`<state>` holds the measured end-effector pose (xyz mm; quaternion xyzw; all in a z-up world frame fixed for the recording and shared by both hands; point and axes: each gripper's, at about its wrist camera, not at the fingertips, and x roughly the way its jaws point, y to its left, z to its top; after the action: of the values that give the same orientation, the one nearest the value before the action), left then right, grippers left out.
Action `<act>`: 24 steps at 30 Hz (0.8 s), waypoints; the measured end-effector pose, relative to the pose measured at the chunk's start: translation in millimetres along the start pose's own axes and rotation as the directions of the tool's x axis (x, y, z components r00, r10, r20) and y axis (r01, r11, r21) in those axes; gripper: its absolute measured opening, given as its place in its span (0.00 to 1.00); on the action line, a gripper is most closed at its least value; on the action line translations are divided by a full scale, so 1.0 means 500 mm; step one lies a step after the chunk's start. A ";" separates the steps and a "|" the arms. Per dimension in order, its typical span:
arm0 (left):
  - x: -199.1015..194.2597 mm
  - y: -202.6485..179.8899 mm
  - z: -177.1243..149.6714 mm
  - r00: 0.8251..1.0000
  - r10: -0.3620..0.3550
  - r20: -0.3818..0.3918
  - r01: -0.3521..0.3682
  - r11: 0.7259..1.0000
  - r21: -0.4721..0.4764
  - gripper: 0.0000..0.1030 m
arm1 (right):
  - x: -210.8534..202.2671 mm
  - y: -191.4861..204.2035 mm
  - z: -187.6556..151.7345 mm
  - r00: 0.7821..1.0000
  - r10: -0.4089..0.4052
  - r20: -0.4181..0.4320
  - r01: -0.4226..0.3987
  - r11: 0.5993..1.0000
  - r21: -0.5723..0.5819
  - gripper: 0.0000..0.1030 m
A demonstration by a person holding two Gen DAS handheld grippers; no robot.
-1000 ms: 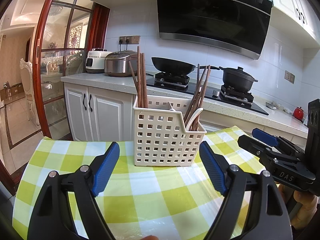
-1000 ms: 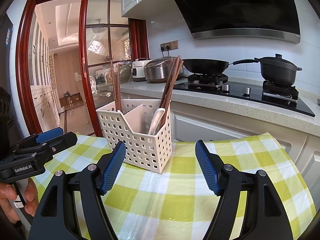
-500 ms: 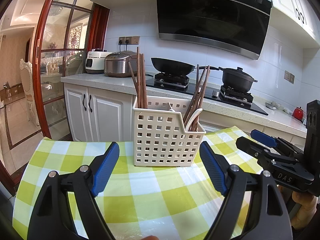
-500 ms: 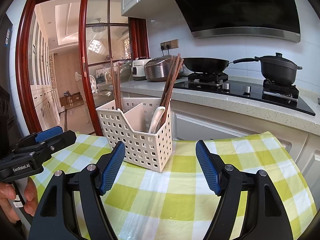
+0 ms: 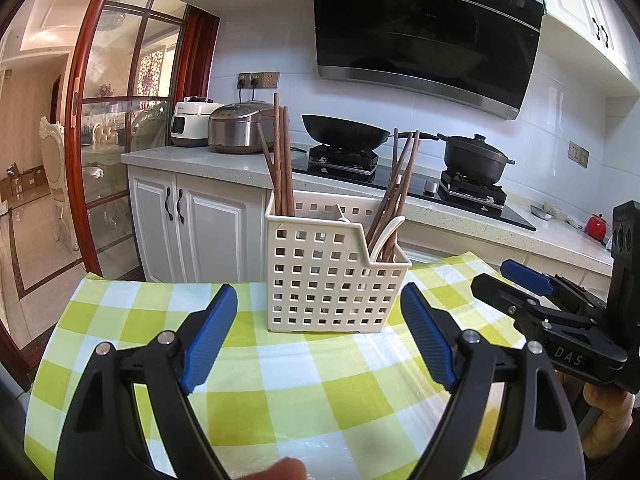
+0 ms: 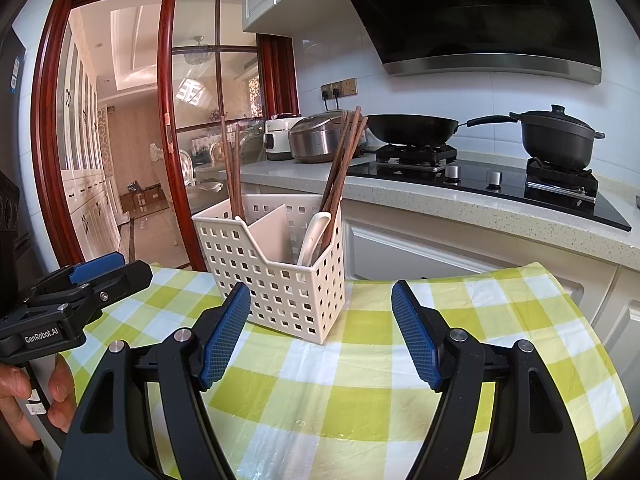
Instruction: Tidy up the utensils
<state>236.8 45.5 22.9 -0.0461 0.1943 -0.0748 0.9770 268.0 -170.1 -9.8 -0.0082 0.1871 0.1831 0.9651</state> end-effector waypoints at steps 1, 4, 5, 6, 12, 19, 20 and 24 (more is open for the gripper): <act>0.000 -0.001 0.000 1.000 0.000 0.000 0.000 1.000 0.001 0.79 | 0.000 0.001 0.000 1.000 0.000 0.000 0.000 1.000 0.000 0.67; -0.002 0.000 0.000 1.000 0.001 0.003 -0.001 1.000 0.001 0.79 | 0.000 -0.001 0.001 1.000 0.000 0.000 0.000 1.000 0.001 0.67; -0.002 0.000 0.000 1.000 0.001 0.004 -0.001 1.000 0.001 0.79 | 0.000 -0.001 0.001 1.000 0.000 -0.001 0.000 1.000 0.000 0.67; -0.003 0.000 -0.001 1.000 0.001 0.004 -0.001 1.000 0.000 0.79 | 0.000 0.000 0.000 1.000 0.000 -0.001 0.000 1.000 0.000 0.67; -0.003 -0.001 0.000 1.000 0.003 0.005 -0.003 1.000 0.000 0.81 | 0.000 0.000 0.001 1.000 0.000 -0.001 0.000 1.000 0.000 0.67; -0.003 -0.001 0.000 1.000 0.002 0.005 -0.002 1.000 0.000 0.81 | 0.000 0.001 0.000 1.000 0.000 -0.001 0.000 1.000 0.000 0.67; -0.003 -0.001 0.000 1.000 0.002 0.005 -0.002 1.000 0.001 0.82 | 0.000 0.000 0.001 1.000 0.000 -0.001 0.000 1.000 0.000 0.67; -0.003 -0.002 -0.001 1.000 0.000 0.005 0.000 1.000 0.003 0.82 | 0.000 0.000 0.001 1.000 0.000 -0.001 0.000 1.000 0.001 0.67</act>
<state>235.1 45.0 23.3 -0.0448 0.1918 -0.0747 0.9776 268.2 -169.9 -9.2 -0.0081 0.1876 0.1829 0.9650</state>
